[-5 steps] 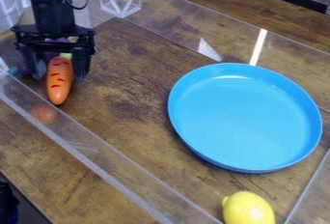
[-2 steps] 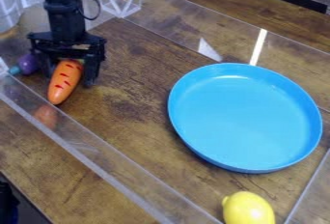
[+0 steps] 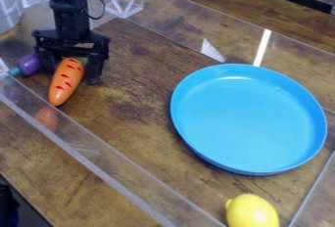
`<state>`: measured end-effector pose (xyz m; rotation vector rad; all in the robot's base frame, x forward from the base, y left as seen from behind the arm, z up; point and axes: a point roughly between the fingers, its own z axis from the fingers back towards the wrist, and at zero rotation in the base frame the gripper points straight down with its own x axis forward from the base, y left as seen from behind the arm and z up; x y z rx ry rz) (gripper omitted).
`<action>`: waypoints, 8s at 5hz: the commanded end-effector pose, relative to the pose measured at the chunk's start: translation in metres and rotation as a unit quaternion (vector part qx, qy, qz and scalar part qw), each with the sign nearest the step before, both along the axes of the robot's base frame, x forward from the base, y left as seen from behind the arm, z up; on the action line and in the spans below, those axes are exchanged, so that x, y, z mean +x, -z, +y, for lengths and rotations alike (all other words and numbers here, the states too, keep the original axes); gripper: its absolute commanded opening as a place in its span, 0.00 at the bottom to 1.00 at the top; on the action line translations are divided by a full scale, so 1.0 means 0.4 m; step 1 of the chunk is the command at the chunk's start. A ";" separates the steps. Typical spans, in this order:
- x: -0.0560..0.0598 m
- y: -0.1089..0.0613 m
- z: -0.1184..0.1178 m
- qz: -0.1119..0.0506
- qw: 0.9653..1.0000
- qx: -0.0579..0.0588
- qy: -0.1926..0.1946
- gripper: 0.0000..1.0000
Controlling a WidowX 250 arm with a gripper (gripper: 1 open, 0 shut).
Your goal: Put the carrot on the blue tray
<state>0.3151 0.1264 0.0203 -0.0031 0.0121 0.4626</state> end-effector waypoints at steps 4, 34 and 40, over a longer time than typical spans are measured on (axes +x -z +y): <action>-0.002 -0.229 -0.085 -0.065 0.993 0.056 0.082 0.00; 0.291 0.035 -0.294 -0.206 0.970 -0.023 0.128 1.00; 0.281 0.025 -0.357 -0.197 0.975 -0.003 0.100 1.00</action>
